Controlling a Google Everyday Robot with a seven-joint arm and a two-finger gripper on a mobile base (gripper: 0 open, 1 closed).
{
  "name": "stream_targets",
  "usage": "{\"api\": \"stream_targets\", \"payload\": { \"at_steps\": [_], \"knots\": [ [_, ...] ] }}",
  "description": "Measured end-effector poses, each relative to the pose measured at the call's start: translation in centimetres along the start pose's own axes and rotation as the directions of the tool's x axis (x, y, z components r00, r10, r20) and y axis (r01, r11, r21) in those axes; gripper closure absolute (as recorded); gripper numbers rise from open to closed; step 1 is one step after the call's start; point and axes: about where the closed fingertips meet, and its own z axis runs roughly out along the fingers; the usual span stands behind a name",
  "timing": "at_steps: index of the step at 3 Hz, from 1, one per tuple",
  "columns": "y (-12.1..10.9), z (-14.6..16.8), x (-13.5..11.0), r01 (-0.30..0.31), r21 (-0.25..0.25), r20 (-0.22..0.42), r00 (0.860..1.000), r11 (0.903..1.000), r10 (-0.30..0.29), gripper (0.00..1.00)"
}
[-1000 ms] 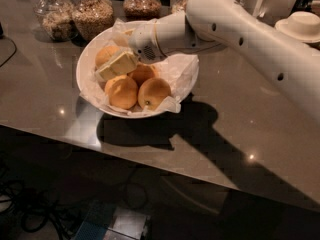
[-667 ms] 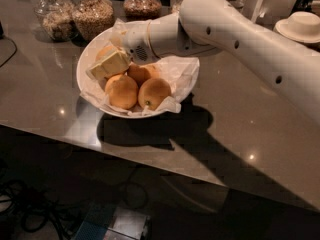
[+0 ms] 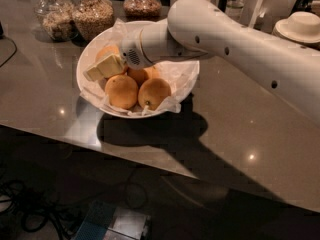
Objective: Pick orange from white bowl
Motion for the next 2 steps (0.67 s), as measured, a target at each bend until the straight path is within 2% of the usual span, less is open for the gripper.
{"api": "stream_targets", "payload": {
  "at_steps": [1,2],
  "knots": [
    [-0.79,-0.34,1.15,-0.028,0.072,-0.066,0.997,0.997,0.033,0.15],
    [-0.93,-0.09,0.99,-0.009,0.102,-0.107,0.994,0.9947,0.02,0.34]
  ]
}}
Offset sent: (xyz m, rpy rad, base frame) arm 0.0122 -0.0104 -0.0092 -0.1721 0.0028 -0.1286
